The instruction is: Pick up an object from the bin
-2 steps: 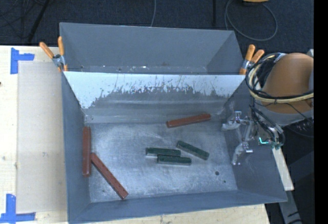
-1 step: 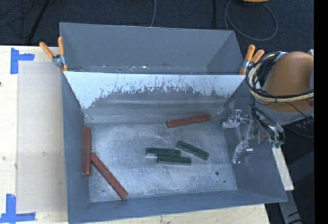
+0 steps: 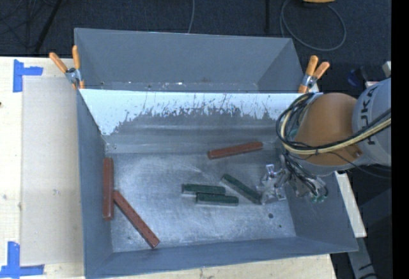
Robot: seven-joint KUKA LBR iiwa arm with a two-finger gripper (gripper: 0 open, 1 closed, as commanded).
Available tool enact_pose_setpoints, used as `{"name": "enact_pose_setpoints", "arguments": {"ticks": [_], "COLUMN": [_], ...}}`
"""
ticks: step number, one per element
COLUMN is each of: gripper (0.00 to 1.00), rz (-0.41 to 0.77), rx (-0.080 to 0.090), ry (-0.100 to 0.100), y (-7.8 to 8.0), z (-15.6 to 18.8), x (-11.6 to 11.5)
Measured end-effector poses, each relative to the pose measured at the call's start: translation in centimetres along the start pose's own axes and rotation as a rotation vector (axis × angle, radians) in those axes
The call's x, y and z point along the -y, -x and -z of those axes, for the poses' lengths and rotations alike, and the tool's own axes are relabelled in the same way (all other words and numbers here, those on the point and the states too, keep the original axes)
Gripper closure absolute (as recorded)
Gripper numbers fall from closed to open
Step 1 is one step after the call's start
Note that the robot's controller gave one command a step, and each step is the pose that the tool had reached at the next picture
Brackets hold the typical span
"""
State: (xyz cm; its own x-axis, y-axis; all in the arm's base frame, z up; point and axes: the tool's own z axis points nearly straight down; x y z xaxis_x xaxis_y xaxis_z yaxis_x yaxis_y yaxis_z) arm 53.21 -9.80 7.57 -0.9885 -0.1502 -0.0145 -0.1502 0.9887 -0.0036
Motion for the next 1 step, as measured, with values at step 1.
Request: {"name": "enact_pose_setpoints", "arguments": {"ticks": [1], "gripper": [0.0], "rz": [0.001], "rx": [-0.006], "ry": [0.001], "y": [-0.23], "z": [-0.2], "x": [-0.02]}}
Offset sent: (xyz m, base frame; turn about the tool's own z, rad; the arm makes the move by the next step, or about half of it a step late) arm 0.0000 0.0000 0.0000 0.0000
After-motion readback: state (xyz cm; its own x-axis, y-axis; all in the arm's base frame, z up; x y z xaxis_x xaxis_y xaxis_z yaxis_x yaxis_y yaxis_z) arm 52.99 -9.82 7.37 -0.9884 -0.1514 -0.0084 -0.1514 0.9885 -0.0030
